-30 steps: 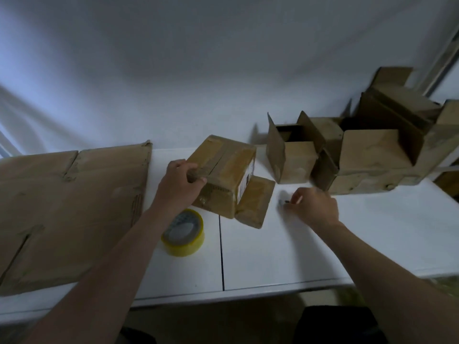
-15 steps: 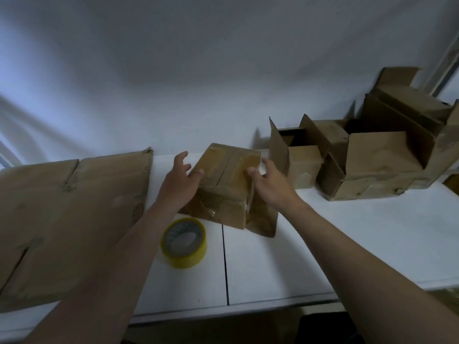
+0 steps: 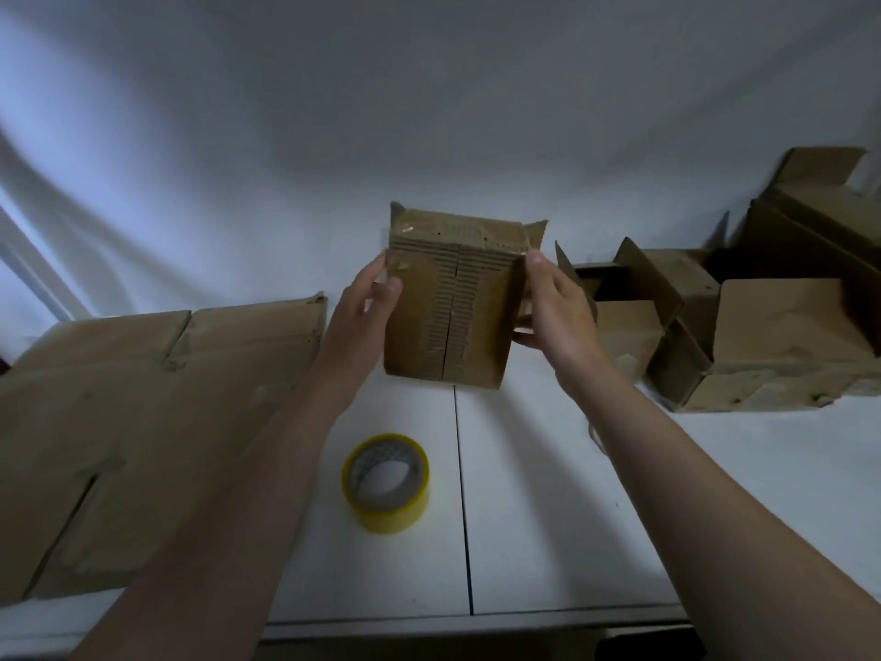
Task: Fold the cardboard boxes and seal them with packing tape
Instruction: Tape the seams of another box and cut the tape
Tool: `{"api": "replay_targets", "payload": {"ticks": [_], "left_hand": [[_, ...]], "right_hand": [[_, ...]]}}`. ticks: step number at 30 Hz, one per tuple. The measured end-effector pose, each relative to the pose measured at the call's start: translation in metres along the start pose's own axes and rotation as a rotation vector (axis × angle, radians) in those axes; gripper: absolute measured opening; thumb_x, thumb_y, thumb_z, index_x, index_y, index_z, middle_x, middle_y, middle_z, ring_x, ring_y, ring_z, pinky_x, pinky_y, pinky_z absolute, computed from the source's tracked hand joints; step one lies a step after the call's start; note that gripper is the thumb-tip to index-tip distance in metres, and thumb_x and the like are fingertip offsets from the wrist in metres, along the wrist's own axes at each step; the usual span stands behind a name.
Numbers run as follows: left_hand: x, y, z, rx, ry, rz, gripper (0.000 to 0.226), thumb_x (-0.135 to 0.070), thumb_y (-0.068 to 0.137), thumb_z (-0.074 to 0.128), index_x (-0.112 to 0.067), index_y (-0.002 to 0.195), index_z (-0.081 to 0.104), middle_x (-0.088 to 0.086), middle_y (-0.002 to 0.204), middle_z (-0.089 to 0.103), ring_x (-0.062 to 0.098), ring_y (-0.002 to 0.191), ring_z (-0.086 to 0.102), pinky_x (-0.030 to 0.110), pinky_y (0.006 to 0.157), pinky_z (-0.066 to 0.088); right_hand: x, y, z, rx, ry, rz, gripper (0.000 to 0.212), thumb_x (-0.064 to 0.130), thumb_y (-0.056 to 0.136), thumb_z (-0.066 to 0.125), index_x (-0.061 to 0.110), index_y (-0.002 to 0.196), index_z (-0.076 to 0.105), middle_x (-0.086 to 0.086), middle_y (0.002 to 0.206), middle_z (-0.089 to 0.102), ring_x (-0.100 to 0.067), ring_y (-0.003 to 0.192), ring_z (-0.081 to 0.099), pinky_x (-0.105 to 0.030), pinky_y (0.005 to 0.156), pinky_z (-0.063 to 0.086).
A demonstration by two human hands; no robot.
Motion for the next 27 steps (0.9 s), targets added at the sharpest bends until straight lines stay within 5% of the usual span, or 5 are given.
{"api": "replay_targets", "payload": {"ticks": [3,8,14,19,27], "left_hand": [[0.002,-0.005,-0.002,-0.063,-0.034,-0.062,0.027,-0.047,0.106,0.039,-0.042,0.101,0.065,-0.031,0.096,0.068,0.004,0.105,0.063,0.05,0.103,0.049],[0.006,-0.007,-0.009,-0.296,0.027,-0.043,0.032,-0.06,0.089,0.057,-0.029,0.092,0.065,-0.011,0.091,0.074,0.014,0.092,0.07,0.05,0.089,0.058],[0.018,-0.009,0.009,-0.183,0.185,0.153,0.036,-0.006,0.09,0.061,-0.035,0.102,0.043,-0.004,0.1,0.072,0.013,0.087,0.07,0.029,0.065,0.05],[0.029,-0.015,0.043,0.07,0.503,0.183,0.037,-0.022,0.102,0.052,-0.035,0.136,0.056,-0.007,0.132,0.063,0.014,0.119,0.061,0.033,0.094,0.052],[0.061,-0.007,0.09,0.38,0.628,0.025,0.053,-0.043,0.105,0.045,-0.035,0.156,0.033,0.013,0.148,0.051,0.031,0.143,0.038,0.044,0.115,0.035]], "right_hand": [[-0.005,-0.004,-0.007,-0.033,0.03,0.044,0.04,0.059,0.103,0.038,0.03,0.107,0.064,0.009,0.105,0.066,-0.021,0.104,0.066,-0.033,0.078,0.057],[-0.013,-0.004,-0.019,-0.129,0.007,0.021,0.037,0.048,0.083,0.072,0.014,0.093,0.064,-0.005,0.095,0.072,-0.025,0.093,0.071,-0.056,0.084,0.06],[-0.027,-0.006,-0.028,-0.047,-0.241,-0.146,0.045,-0.002,0.089,0.068,0.038,0.096,0.05,0.0,0.123,0.065,-0.015,0.101,0.07,-0.048,0.08,0.062],[-0.044,-0.014,-0.038,0.037,-0.695,-0.164,0.035,0.013,0.101,0.055,0.028,0.129,0.066,0.004,0.117,0.069,-0.017,0.102,0.065,-0.027,0.086,0.054],[-0.074,-0.003,-0.051,0.213,-1.016,0.026,0.013,0.03,0.104,0.046,0.019,0.105,0.053,-0.006,0.085,0.06,-0.029,0.079,0.062,-0.029,0.063,0.041]]}}
Point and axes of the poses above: each hand's wrist, its own y-axis towards the middle knuckle, its own z-axis out of the palm, x = y × z, the point moved 5 cm from there along y, towards the middle knuckle
